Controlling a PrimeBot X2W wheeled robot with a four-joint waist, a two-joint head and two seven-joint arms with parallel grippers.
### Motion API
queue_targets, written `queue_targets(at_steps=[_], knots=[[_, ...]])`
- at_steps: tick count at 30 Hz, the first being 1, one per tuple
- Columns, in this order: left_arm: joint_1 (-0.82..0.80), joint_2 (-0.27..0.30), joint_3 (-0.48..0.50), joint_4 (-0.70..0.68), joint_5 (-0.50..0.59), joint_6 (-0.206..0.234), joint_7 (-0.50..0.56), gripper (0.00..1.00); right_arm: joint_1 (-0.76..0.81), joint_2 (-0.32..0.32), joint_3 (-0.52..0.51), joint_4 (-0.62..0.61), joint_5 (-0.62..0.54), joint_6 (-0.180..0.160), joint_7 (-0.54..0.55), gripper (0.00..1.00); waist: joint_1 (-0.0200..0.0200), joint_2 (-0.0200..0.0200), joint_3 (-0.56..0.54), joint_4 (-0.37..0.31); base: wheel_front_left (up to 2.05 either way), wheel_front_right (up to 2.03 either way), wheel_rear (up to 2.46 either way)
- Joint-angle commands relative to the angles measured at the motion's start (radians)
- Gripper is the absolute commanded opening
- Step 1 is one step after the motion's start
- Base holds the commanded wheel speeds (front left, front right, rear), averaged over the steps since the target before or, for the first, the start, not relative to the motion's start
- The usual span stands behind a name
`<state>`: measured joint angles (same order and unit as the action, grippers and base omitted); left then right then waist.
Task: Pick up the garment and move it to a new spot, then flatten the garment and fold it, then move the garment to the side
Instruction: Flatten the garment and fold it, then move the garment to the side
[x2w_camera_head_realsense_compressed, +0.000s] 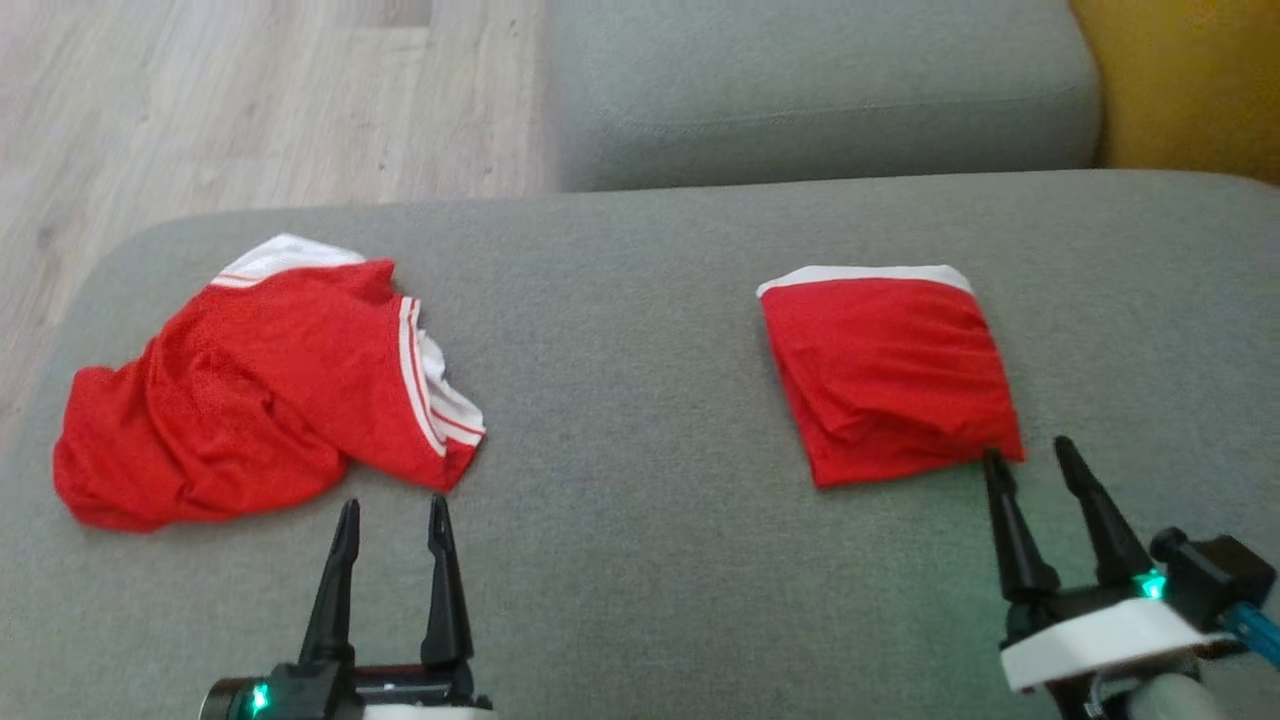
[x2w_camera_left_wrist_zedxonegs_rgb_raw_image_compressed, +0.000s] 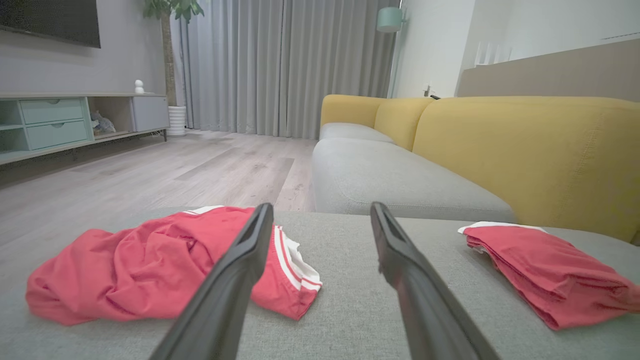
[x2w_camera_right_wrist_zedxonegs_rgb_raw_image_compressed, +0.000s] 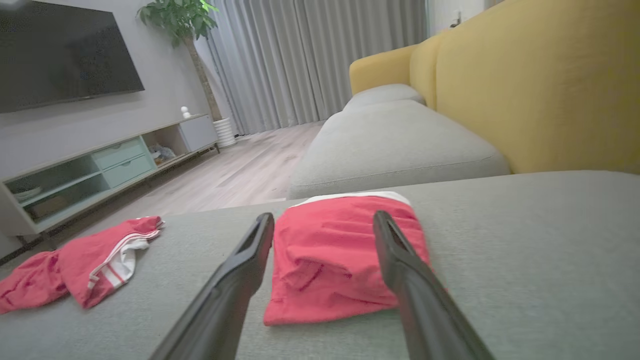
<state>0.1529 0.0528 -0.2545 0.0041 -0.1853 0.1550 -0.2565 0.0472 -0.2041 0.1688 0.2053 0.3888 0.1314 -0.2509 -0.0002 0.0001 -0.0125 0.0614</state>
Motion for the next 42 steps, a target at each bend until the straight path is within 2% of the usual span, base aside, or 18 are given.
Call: queue_targets(at_steps=[1,11,32,42], knots=[[-0.020,-0.003,0.038,-0.028,0.006,0.001,-0.005,1.00,-0.017,-0.015,0.006,-0.030,-0.014,-0.001,-0.011,1.00,0.0002,-0.0001,-0.008,-0.010,0.00,0.00,0.00],[-0.005,-0.003,0.051,-0.007,0.015,-0.013,-0.005,1.00,0.010,0.017,-0.029,-0.017,-0.056,-0.001,-0.011,1.00,0.0002,-0.0001,-0.007,-0.026,0.00,0.00,0.00],[-0.001,-0.003,0.052,-0.002,0.029,-0.016,-0.005,1.00,0.007,0.020,-0.024,-0.003,-0.073,-0.001,-0.011,1.00,0.0002,-0.0001,0.005,-0.036,0.00,0.00,0.00],[-0.031,-0.003,0.042,-0.021,0.044,-0.025,-0.005,1.00,-0.077,0.007,-0.028,0.020,-0.057,-0.001,-0.011,1.00,0.0002,-0.0001,0.089,-0.042,0.00,0.00,0.00]])
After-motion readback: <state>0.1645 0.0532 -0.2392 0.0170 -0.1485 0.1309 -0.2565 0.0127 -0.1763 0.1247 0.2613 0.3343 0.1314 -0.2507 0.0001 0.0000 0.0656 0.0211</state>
